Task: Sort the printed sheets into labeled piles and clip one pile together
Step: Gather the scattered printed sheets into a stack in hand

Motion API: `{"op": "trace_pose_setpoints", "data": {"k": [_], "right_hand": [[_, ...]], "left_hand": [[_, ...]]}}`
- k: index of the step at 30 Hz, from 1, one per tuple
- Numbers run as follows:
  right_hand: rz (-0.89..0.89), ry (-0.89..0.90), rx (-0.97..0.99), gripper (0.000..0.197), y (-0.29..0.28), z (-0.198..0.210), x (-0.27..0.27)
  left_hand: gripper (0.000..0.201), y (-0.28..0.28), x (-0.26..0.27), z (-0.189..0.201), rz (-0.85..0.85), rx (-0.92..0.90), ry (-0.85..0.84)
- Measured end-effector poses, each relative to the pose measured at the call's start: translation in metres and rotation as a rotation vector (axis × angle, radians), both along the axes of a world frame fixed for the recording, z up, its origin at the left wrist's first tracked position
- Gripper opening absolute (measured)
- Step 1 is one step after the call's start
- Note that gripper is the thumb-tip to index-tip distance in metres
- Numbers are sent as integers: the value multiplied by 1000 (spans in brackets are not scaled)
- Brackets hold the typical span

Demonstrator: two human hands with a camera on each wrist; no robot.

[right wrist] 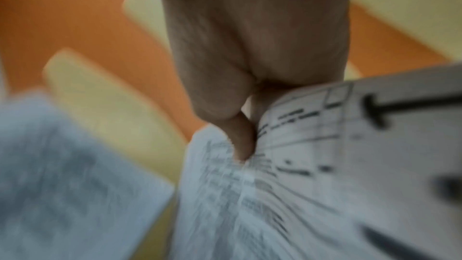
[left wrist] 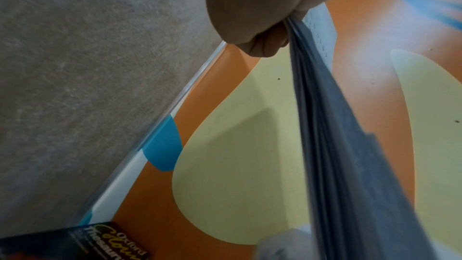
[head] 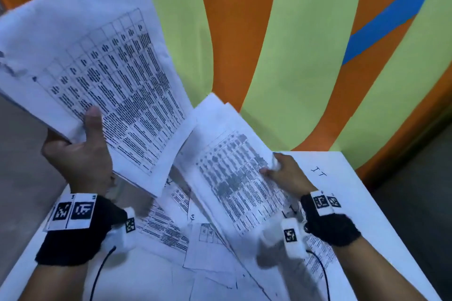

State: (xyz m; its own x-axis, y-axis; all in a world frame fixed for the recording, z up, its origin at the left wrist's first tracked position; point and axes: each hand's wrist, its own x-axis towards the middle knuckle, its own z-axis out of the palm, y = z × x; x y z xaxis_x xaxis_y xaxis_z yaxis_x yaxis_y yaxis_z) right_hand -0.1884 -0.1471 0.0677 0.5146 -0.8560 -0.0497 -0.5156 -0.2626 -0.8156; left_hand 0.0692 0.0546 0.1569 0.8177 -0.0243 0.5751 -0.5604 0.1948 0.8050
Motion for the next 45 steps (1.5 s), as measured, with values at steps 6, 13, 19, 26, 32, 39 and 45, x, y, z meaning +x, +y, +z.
{"op": "trace_pose_setpoints", "data": {"k": [6,13,19,26,32,39,45], "right_hand": [[-571,-240,342,23,-2,-35,-118],[-848,140,411,26,35,-100,-183],[-976,530,375,50,24,-100,-146],[-931,455,186,28,33,-103,-147],[-765,246,-158,9,43,-68,-167],[-519,-416,-196,59,38,52,-182],[-266,-943,402,62,1,52,-175]], "left_hand": [[34,-23,7,-25,-3,69,106],[40,-45,-29,-30,-138,173,145],[31,-56,-45,-43,-283,145,144],[38,-59,-62,-46,-425,164,109],[40,-61,-61,-58,-465,306,85],[8,-69,-60,-66,-488,312,234],[24,-80,-70,-86,-764,430,451]]}}
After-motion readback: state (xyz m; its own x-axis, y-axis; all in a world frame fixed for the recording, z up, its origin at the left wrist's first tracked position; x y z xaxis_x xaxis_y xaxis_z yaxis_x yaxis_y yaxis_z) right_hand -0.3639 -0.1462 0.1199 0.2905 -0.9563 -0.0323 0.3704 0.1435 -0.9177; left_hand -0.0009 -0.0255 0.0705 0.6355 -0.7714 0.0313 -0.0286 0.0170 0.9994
